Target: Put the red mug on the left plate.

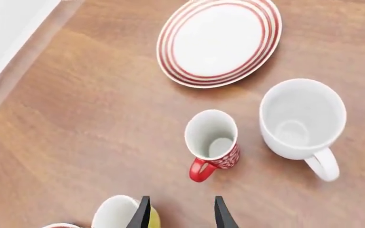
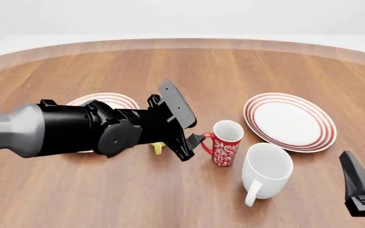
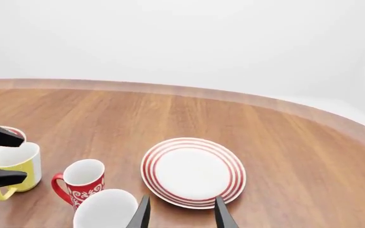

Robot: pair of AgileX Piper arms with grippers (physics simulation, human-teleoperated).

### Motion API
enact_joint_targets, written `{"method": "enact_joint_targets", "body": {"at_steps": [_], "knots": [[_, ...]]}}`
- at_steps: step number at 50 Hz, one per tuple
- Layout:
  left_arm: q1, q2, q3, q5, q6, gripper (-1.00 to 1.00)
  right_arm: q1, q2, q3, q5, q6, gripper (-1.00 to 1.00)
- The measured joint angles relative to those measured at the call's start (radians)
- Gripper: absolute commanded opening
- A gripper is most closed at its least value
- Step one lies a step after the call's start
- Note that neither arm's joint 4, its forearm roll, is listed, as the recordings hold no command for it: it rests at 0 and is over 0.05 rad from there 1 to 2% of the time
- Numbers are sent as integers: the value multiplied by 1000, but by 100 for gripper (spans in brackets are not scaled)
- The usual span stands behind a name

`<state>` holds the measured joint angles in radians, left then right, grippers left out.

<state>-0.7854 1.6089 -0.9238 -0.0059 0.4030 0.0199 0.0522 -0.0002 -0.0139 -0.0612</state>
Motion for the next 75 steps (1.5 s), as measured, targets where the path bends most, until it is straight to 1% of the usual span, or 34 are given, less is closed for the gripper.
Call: {"method": "enact_joint_targets", "body": {"at_steps": [33, 51, 75], "knots": [[-4, 151, -52, -2, 33, 100, 2, 14, 0, -11, -6, 100], [5, 215, -104, 2, 36, 100, 3, -24, 0, 23, -10, 100], [-12, 261, -149, 13, 36, 100, 5, -46, 0, 39, -9, 100]]}}
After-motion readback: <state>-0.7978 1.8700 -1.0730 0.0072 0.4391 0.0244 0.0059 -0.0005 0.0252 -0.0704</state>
